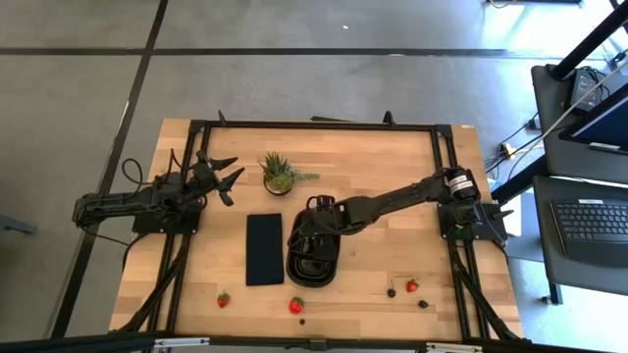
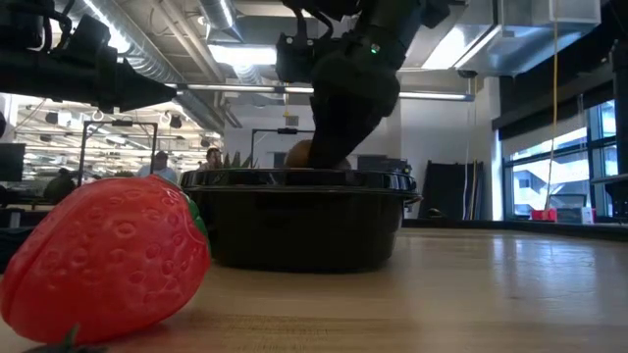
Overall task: Pick and placing Produce into tupperware
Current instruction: Put the brown kiwi into the black bin, then put the black cherry into the black bin
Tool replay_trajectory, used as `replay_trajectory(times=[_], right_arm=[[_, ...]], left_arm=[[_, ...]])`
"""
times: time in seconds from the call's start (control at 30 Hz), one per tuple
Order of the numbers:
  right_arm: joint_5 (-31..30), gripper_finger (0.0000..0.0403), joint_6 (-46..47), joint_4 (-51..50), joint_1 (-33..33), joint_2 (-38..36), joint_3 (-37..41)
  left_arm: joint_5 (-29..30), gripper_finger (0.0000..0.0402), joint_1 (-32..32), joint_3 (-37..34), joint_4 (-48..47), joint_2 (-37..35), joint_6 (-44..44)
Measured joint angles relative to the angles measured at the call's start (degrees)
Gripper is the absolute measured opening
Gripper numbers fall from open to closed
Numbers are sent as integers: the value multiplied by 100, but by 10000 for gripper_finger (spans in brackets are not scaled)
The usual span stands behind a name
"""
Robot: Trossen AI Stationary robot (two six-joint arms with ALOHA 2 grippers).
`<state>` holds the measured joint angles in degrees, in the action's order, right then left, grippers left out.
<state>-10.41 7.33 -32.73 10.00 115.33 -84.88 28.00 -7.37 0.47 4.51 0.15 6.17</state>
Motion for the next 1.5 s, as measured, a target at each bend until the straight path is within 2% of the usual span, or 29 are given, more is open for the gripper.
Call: replay_trajectory(times=[0.17,0.33,0.5,0.67,0.93,1.17,1.37,1.5], right_arm=[[-1,255,15,4,-2,0,-3],[0,255,687,8,-4,0,-2],[23,255,711,6,-4,0,-4],[654,257,590,15,-4,0,-2],[772,299,560,21,-2,0,-2],[765,308,670,-352,16,-33,-90],[830,309,1332,-1361,381,-473,-197],[876,309,2656,-2107,802,-656,-197]], left_arm=[[-1,171,1,0,0,0,0],[-1,171,-1,0,0,-1,0],[0,171,-1,1,0,1,0],[-1,171,-1,2,0,-1,0],[-1,171,-1,2,0,1,-4],[1,171,-1,0,0,1,-4],[0,171,1,0,-18,0,-2],[-1,171,-1,2,-39,0,-2]])
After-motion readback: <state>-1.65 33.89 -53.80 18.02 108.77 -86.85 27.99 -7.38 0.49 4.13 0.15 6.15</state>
